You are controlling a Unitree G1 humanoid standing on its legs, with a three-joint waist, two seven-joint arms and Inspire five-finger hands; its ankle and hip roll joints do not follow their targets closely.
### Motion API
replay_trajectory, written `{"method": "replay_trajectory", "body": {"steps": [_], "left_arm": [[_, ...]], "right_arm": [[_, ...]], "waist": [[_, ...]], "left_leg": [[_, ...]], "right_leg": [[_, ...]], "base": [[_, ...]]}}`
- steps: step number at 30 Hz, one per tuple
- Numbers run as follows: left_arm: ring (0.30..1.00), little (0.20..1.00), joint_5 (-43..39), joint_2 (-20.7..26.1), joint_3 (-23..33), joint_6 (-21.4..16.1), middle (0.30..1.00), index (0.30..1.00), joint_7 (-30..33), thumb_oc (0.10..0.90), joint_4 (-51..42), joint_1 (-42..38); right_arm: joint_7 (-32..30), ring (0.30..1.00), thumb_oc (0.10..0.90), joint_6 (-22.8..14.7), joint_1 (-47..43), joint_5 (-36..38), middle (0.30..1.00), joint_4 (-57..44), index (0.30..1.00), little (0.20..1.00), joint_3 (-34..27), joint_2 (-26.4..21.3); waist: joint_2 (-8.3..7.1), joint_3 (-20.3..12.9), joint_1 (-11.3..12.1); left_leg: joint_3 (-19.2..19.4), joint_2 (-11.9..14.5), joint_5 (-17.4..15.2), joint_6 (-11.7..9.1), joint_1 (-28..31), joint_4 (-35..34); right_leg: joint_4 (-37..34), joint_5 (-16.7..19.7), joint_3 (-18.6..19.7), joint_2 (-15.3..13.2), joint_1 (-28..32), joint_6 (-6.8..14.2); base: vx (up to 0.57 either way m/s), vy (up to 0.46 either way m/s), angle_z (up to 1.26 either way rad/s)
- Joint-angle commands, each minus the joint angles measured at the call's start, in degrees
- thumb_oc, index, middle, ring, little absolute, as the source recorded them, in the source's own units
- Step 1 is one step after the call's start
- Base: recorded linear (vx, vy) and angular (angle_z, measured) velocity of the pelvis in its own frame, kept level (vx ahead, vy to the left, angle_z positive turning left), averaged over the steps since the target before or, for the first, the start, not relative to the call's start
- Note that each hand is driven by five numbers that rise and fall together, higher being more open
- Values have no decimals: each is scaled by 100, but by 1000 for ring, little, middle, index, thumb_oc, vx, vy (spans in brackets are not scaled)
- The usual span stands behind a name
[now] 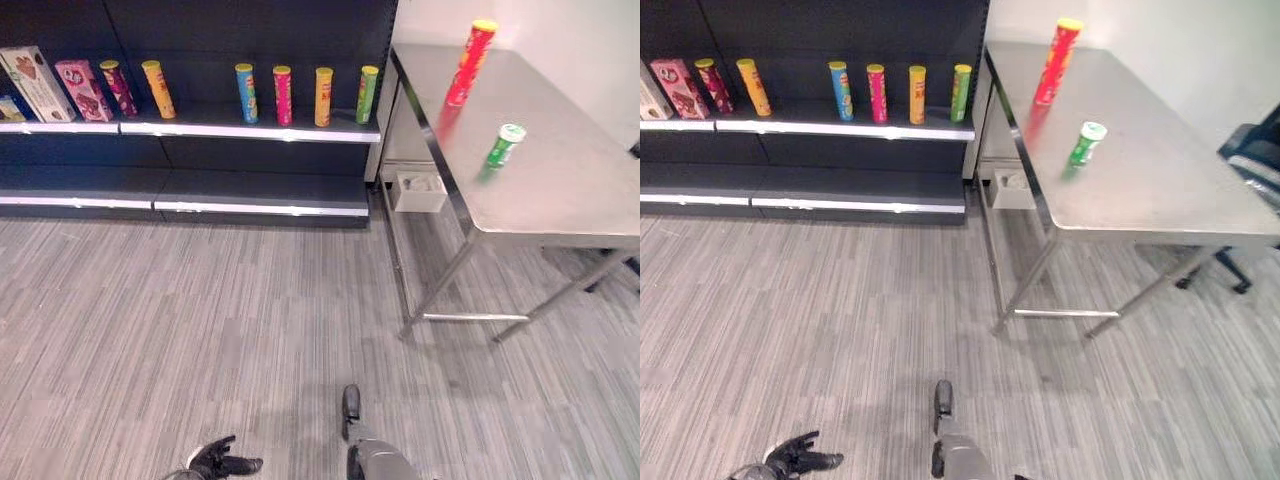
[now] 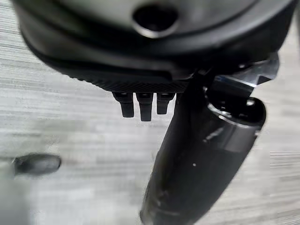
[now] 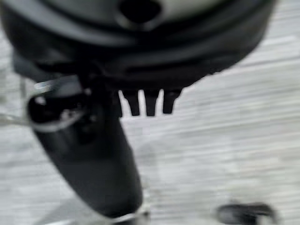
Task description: Put the goods on the table back onto the shelves and tidy them up.
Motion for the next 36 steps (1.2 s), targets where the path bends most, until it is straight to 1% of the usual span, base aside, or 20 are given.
{"method": "replay_trajectory", "body": {"steps": [1, 2, 3, 4, 5, 7, 9, 10, 11, 12, 13, 16, 19, 20, 22, 24, 27, 28, 29, 36], "left_arm": [[900, 900, -25, 431, -30, -237, 900, 900, -58, 800, -434, -114], [900, 900, -75, 428, -54, -202, 900, 900, -76, 800, -470, -100], [900, 900, -198, 454, -120, -172, 900, 900, -40, 800, -599, -141], [900, 900, -198, 456, -120, -171, 900, 900, -40, 800, -599, -142], [900, 900, -232, 435, -154, -171, 900, 900, -8, 800, -595, -146], [900, 900, -297, 398, -178, -190, 900, 900, -13, 800, -609, -115], [900, 900, -265, 397, -211, -220, 900, 900, -1, 800, -589, -76], [900, 900, -221, 407, -224, -255, 900, 900, 35, 800, -583, -52], [900, 900, -201, 409, -241, -244, 900, 900, 52, 800, -570, -39], [900, 900, -150, 402, -250, -221, 900, 900, 97, 800, -467, -59], [900, 900, -83, 415, -258, -199, 900, 900, 73, 800, -330, -97], [900, 900, -47, 553, -196, -221, 900, 900, 120, 800, -370, -180], [900, 900, -87, 649, -180, -219, 900, 900, 98, 800, -481, -164], [900, 900, -54, 680, -151, -218, 900, 900, 88, 800, -450, -175], [900, 900, -67, 722, -100, -234, 900, 900, 68, 800, -433, -163], [900, 900, 8, 754, -25, -202, 900, 900, 86, 800, -276, -178], [900, 900, 99, 777, -85, -235, 900, 900, 3, 800, -170, -224], [900, 900, 129, 773, -87, -224, 900, 900, -40, 800, -183, -247], [900, 900, 128, 770, -92, -225, 900, 900, -40, 800, -181, -249], [900, 900, 143, 690, -177, -217, 900, 900, -85, 800, -171, -303]], "right_arm": [[145, 900, 800, -172, -18, -39, 900, -200, 900, 900, 204, -325], [152, 900, 800, -161, -17, 10, 900, -225, 900, 900, 201, -365], [85, 900, 800, -150, -83, 75, 900, -244, 900, 900, 280, -443], [85, 900, 800, -150, -85, 74, 900, -243, 900, 900, 280, -441], [45, 900, 800, -138, -143, 97, 900, -219, 900, 900, 289, -442], [49, 900, 800, -142, -186, 123, 900, -226, 900, 900, 304, -452], [36, 900, 800, -167, -200, 95, 900, -221, 900, 900, 368, -429], [30, 900, 800, -195, -218, 50, 900, -184, 900, 900, 431, -422], [34, 900, 800, -196, -252, -16, 900, -141, 900, 900, 477, -426], [31, 900, 800, -173, -267, -89, 900, -71, 900, 900, 474, -456], [8, 900, 800, -165, -227, -121, 900, 4, 900, 900, 407, -382], [-77, 900, 800, -133, -201, -65, 900, 247, 900, 900, 170, -287], [-122, 900, 800, -105, -95, 107, 900, 438, 900, 900, -131, -331], [-121, 900, 800, -89, -47, 114, 900, 554, 900, 900, -224, -357], [-146, 900, 800, -79, -9, 122, 900, 731, 900, 900, -391, -426], [-149, 900, 800, -18, 68, 56, 900, 1035, 900, 900, -564, -516], [-205, 900, 800, -18, 256, 302, 900, 1253, 900, 900, -959, -680], [-222, 900, 800, 26, 464, 638, 900, 1517, 900, 900, -1529, -923], [-221, 900, 800, 26, 468, 639, 900, 1517, 900, 900, -1534, -926], [-391, 900, 800, 86, 1076, 1416, 900, 2245, 900, 900, -2989, -1714]], "waist": [[-244, -96, 89], [-301, -40, 103], [-525, 335, 325], [-535, 324, 313], [-569, 412, 428], [-544, 420, 570], [-465, 386, 677], [-371, 371, 816], [-293, 341, 907], [-234, 286, 913], [-157, 148, 802], [-72, 164, 723], [31, 311, 606], [34, 330, 570], [19, 354, 510], [-68, 348, 459], [-157, 274, 361], [-183, 147, 289], [-179, 151, 294], [-229, -7, 46]], "left_leg": [[181, -175, 1270, 335, -1026, 769], [210, -126, 1688, 196, -1441, 1667], [542, -31, 1850, 402, -2765, 3499], [535, -44, 1861, 404, -2782, 3495], [686, -152, 1641, 508, -3291, 3416], [945, -155, 1513, 588, -3730, 2343], [992, -40, 1599, 610, -3679, 861], [645, -22, 1898, 569, -3718, -128], [348, -27, 2034, 500, -3614, -624], [293, -48, 2180, 402, -3638, -733], [483, -17, 2071, 455, -3262, -889], [855, -179, 1782, 704, -2733, -1071], [973, -224, 1581, 847, -2514, -1071], [1070, -240, 1483, 848, -2435, -1071], [1166, -238, 1375, 816, -2342, -1071], [1219, -281, 1215, 787, -2238, -1071], [1277, -270, 1217, 768, -2169, -1071], [1346, -246, 1177, 738, -2169, -1071], [1348, -244, 1174, 737, -2162, -1071], [1620, -92, 1063, 645, -2060, -1071]], "right_leg": [[-710, 326, 323, -220, 567, 853], [-682, 193, 289, -206, 740, 733], [-664, -218, 345, -180, 1232, 367], [-662, -217, 337, -192, 1218, 369], [-695, -284, 413, -205, 1357, 372], [-734, -409, 498, -235, 1601, 424], [-742, -610, 563, -217, 1749, 503], [-742, -745, 651, -132, 1875, 539], [-742, -884, 748, -103, 2087, 558], [-725, -1003, 753, -137, 2298, 579], [-443, -1143, 773, -259, 2254, 642], [1262, -595, 790, -675, 1344, 827], [1990, -373, 607, -926, 816, 773], [1834, -417, 448, -1017, 768, 780], [1304, -487, 372, -933, 675, 829], [347, -430, 216, -822, 665, 900], [-75, -412, 534, -714, 947, 940], [-492, -394, 499, -648, 1185, 952], [-505, -388, 499, -646, 1197, 952], [-742, -392, 621, -550, 1360, 1010]], "base": [[507, -274, 47], [627, -492, 28], [372, -351, 35], [335, -303, 45], [219, -25, 5], [406, 22, -34], [487, 142, -62], [546, 200, -71], [595, 229, -73], [662, 289, -84], [588, 357, -94], [387, 398, -109], [151, 203, -71], [169, 129, 15], [149, 11, 12], [166, -62, -37], [149, -67, -23], [126, -88, 4], [130, -59, -17], [56, -17, -25]]}}
